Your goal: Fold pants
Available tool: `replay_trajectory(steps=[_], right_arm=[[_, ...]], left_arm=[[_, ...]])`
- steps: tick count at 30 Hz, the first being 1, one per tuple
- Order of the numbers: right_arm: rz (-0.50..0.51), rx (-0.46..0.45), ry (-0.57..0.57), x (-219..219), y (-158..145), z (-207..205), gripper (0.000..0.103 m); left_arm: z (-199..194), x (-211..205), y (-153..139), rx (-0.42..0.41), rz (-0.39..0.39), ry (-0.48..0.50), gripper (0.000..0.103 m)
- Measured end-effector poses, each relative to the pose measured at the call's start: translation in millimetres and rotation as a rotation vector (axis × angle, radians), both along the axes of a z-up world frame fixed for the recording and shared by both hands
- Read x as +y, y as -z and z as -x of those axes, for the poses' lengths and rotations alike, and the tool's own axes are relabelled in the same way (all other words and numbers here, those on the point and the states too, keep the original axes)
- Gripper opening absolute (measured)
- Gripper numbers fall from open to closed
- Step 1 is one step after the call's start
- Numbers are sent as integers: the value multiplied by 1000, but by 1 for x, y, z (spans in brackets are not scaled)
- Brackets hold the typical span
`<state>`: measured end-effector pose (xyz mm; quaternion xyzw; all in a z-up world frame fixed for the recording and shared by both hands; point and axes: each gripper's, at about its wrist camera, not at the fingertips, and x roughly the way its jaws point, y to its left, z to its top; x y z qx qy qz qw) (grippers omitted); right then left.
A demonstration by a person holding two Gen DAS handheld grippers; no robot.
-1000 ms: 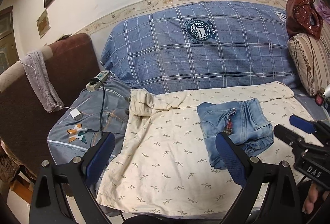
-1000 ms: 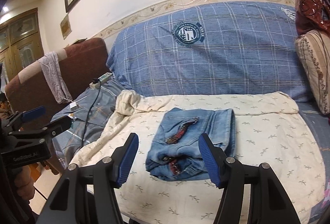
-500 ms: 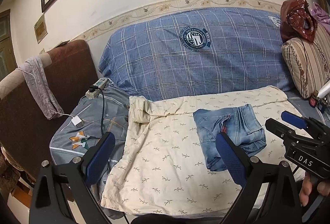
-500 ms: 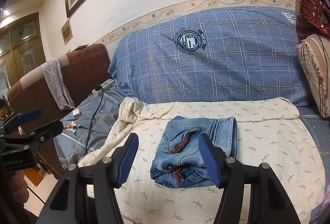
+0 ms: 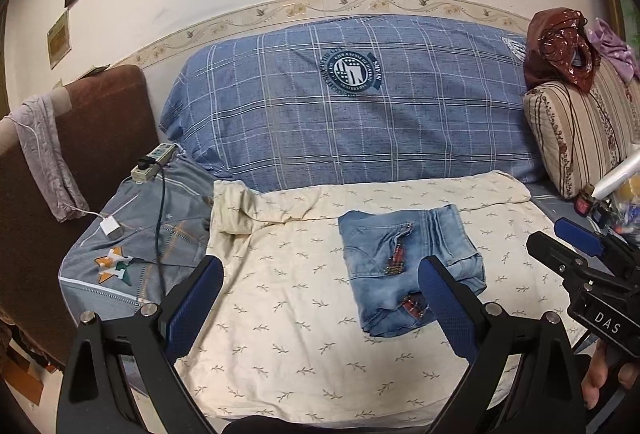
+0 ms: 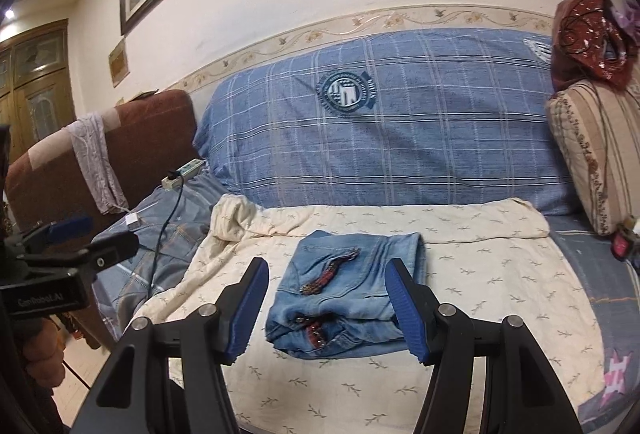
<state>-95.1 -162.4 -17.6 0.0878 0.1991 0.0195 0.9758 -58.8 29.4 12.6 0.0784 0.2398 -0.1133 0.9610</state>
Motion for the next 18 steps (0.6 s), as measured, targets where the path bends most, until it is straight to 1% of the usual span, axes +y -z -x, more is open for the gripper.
replay_trajectory(steps=[8, 18], right_arm=[[13, 10, -2, 4, 1, -4, 64], [20, 17, -7, 7, 5, -5, 64]], left_arm=[[3, -2, -2, -24, -17, -4, 98], [1, 3, -5, -28, -3, -19, 98]])
